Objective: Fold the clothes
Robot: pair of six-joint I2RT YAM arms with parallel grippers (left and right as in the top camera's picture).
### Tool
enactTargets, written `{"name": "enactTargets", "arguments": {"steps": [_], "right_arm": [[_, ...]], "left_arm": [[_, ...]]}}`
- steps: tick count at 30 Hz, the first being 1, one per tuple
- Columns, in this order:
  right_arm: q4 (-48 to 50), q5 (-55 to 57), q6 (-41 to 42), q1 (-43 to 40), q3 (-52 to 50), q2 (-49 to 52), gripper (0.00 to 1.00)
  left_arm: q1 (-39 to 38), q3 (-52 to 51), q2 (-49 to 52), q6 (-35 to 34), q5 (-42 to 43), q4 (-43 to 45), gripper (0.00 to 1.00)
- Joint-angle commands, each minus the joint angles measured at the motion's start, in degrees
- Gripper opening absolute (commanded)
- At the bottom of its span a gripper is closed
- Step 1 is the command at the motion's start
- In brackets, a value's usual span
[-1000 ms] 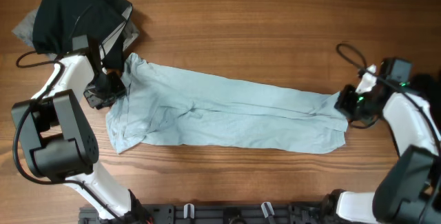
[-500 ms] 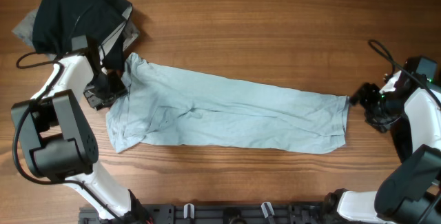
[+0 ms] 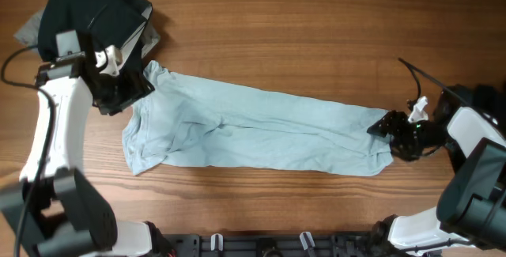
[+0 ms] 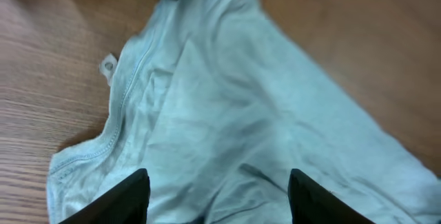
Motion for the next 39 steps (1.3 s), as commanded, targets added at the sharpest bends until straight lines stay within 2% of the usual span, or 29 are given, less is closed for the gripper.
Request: {"name": "enactTargets", "arguments": {"steps": [1, 3, 5, 6, 9, 10, 11, 13, 18, 28, 31, 35, 39], "right_arm": [[1.79, -0.17, -2.49, 1.22, -6.51, 4.42, 0.57], [2.25, -1.77, -2.6, 1.22, -7.13, 4.42, 0.57], [2.49, -1.7, -2.6, 1.22, -7.1, 4.42, 0.75], [2.47, -1.73, -2.58, 1.22, -7.1, 4.42, 0.73], [2.47, -1.7, -2.38, 1.22, -7.1, 4.42, 0.36], [2.54, -1.42, -2.19, 1.2, -6.97, 4.39, 0.15], [2.69, -0.2, -0.59, 1.05, -6.51, 4.39, 0.04], [2.4, 4.07, 3.15, 0.26, -4.28, 4.24, 0.04], [-1.44, 4.96, 5.01, -2.47, 7.67, 3.41, 0.04], [-11.69, 7.82, 3.26, -0.87, 29.73, 2.71, 0.04], [-15.3, 7.82, 3.13, 3.76, 29.75, 2.51, 0.04], [-17.97, 7.8, 3.72, 16.24, 29.33, 2.51, 0.04], [-16.09, 11.87, 11.41, 29.11, 29.33, 2.99, 0.04]], "left_arm": [[0.09, 0.83, -3.96, 1.16, 1.38, 0.81, 0.66], [0.09, 0.83, -4.57, 1.16, 1.4, 1.03, 0.66], [0.09, 0.83, -4.59, 1.16, 1.4, 1.01, 0.65], [0.09, 0.83, -4.59, 1.16, 1.4, 1.01, 0.66], [0.09, 0.83, -4.59, 1.16, 1.38, 1.05, 0.66], [0.09, 0.83, -4.59, 1.18, 1.4, 1.05, 0.66], [0.09, 0.83, -4.59, 1.16, 1.4, 1.05, 0.66], [0.09, 0.83, -4.59, 1.18, 1.38, 1.05, 0.66], [0.09, 0.83, -4.59, 1.18, 0.96, 1.18, 0.66], [0.09, 0.83, -4.59, 1.2, 0.94, 1.46, 0.66], [0.09, 0.83, -4.59, 1.18, 0.96, 1.46, 0.66], [0.09, 0.83, -4.59, 1.18, 0.94, 1.46, 0.66], [0.09, 0.83, -4.59, 1.18, 0.96, 1.44, 0.66]]}}
